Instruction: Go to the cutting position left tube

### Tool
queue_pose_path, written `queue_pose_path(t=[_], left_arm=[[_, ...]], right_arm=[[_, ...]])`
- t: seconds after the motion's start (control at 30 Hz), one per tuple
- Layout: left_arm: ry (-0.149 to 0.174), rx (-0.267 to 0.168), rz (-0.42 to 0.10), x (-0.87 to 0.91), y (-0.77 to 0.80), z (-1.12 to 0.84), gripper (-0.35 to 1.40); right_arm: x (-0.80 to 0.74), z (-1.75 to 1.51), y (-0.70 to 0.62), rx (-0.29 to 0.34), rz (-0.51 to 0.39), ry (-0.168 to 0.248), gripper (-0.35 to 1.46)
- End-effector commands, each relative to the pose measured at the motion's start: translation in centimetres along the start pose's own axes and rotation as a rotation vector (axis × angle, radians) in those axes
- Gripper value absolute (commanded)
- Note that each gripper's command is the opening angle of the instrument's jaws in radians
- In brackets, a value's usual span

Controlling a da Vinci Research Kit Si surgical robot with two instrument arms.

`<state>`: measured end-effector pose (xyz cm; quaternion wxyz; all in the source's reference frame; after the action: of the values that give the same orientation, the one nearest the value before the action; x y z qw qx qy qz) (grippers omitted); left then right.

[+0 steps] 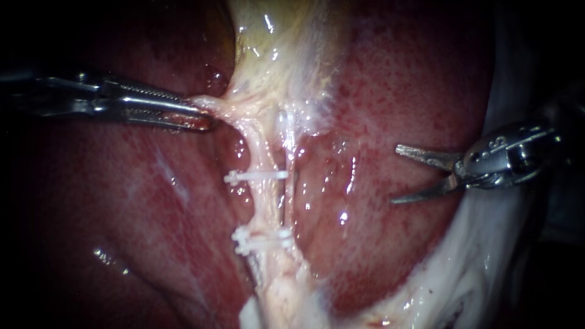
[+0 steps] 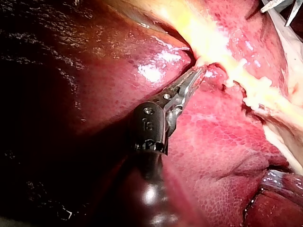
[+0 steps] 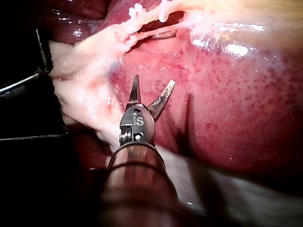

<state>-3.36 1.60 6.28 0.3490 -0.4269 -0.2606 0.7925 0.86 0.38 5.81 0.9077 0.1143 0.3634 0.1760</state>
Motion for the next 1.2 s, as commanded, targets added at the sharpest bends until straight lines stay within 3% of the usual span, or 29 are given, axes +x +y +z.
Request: queue_pose_path(t=[0.03,0.2,0.37,0.43,0.5,0.67,0.93,1.2], left_arm=[[0.0,-0.001,-0.001,0.02,0.01,-0.03,-0.35],[0.0,-0.001,-0.01,0.2,0.06,-0.36,-0.35],[0.03,0.017,-0.027,0.34,0.08,-0.72,-0.35],[0.031,0.019,-0.023,0.35,0.09,-0.78,-0.35],[0.034,0.019,-0.024,0.35,0.11,-0.78,-0.35],[0.038,0.022,-0.026,0.36,0.16,-0.75,-0.35],[0.038,0.024,-0.021,0.38,0.19,-0.74,-0.35],[0.039,0.026,-0.021,0.38,0.21,-0.72,-0.35]], right_arm=[[0.0,0.01,-0.01,0.005,0.002,0.002,1.43],[0.0,0.02,0.0,0.004,0.002,0.002,1.43],[0.01,0.03,0.0,0.004,0.002,0.002,1.43],[0.02,0.04,0.0,0.003,0.003,0.004,1.43],[0.04,0.07,-0.01,0.016,0.005,0.009,1.43],[0.17,0.2,-0.1,0.173,0.017,0.077,1.43],[0.4,0.56,-0.35,0.316,0.082,0.103,1.43],[0.6,0.94,-0.39,0.438,0.137,0.119,1.43]])
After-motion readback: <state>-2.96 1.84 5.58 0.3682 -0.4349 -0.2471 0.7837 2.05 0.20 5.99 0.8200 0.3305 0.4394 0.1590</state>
